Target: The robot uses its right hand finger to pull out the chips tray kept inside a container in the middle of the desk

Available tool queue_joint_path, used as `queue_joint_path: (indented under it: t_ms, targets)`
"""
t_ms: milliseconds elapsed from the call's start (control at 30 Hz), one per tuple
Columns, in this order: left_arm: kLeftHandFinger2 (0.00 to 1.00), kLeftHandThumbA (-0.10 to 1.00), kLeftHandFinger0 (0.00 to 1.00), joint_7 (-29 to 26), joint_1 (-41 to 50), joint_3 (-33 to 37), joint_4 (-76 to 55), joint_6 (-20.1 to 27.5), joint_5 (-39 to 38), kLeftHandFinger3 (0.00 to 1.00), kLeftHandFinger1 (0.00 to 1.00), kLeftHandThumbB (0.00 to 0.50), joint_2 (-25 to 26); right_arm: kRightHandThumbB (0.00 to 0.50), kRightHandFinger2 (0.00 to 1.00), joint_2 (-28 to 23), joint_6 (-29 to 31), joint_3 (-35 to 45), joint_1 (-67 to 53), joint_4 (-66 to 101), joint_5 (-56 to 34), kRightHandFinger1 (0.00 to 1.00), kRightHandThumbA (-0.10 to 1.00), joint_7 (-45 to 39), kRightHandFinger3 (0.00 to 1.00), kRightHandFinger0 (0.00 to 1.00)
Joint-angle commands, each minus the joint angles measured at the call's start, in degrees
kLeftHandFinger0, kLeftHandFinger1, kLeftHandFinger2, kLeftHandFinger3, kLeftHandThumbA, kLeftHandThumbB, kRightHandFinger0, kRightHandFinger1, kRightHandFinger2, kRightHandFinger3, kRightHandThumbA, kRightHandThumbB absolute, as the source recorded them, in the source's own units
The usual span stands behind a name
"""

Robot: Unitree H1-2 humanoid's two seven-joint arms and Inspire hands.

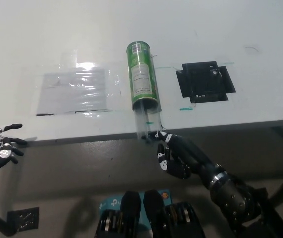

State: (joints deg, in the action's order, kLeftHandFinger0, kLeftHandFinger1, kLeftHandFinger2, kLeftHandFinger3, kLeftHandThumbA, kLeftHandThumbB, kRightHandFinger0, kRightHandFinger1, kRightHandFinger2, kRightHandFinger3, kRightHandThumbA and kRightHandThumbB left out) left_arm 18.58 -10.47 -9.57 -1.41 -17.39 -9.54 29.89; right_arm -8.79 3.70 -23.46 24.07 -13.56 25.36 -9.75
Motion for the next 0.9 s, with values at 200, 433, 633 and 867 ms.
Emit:
queue_joint_path:
  t_ms: [200,433,633,867]
  targets:
    - [0.57,-0.1,0.45,0.79,-0.83,-0.93,-0.88,0.58,-0.65,0.78,0.48,0.079,2.48,0.141,0.74,0.24,-1.56,0.56,-1.6,3.91,-0.37,0.14,-0.1,-1.35,0.79,0.0]
    - [0.58,-0.1,0.46,0.79,-0.79,-0.88,-1.24,0.24,-0.47,0.78,0.48,0.074,2.73,0.154,0.73,1.29,-3.31,1.26,-4.73,7.2,-1.8,0.08,-0.1,-1.36,0.78,0.0]
    - [0.58,-0.1,0.45,0.92,-0.64,-0.93,-1.04,0.28,-0.62,0.78,0.48,0.088,2.75,0.145,0.74,1.64,-3.75,1.26,-7.21,10.16,-2.42,0.06,-0.1,-1.88,0.77,0.0]
    - [0.55,-0.1,0.43,0.65,-0.28,-0.69,-1.24,-0.02,-0.28,0.77,0.46,0.091,2.49,0.147,0.73,2.23,-3.97,1.86,-7.18,9.73,-2.77,0.04,-0.1,-1.41,0.77,0.0]
